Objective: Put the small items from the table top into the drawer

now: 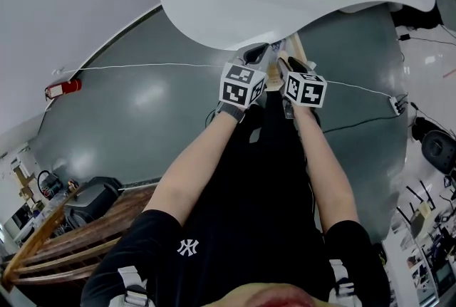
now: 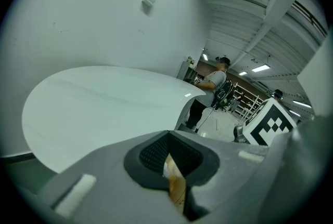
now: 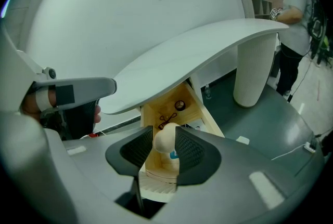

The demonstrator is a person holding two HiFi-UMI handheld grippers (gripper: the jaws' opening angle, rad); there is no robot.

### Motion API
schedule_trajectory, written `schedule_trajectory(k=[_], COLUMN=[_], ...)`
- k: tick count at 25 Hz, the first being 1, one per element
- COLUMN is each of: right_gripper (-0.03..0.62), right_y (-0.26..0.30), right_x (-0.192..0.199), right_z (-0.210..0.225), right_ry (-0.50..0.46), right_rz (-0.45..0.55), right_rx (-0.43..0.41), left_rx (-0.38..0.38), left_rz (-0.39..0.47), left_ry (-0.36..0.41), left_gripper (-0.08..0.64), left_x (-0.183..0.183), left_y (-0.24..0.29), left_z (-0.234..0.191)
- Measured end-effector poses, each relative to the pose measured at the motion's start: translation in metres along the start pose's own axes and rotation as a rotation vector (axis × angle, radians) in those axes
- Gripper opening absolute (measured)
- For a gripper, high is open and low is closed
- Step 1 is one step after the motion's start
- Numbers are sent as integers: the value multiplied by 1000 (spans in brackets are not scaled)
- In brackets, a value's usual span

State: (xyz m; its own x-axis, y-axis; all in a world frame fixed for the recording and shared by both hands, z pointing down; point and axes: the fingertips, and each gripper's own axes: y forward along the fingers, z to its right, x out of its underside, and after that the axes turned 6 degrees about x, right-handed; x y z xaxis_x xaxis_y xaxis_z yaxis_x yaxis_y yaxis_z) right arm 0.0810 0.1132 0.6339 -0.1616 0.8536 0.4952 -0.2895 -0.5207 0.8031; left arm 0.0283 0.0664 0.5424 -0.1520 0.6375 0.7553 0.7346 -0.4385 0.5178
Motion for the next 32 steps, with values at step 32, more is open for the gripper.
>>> schedule_trajectory(k=[32], right_gripper=[23], right_y=[-93], right_x=[-160], right_z=[-77], right_ry=[-174], right_rz=[315], right_rx=[-84], left_rx=[11], left_rz=[132], left_ry=[25], left_gripper=[0], left_x=[-113], left_y=[-49], left_z=[7])
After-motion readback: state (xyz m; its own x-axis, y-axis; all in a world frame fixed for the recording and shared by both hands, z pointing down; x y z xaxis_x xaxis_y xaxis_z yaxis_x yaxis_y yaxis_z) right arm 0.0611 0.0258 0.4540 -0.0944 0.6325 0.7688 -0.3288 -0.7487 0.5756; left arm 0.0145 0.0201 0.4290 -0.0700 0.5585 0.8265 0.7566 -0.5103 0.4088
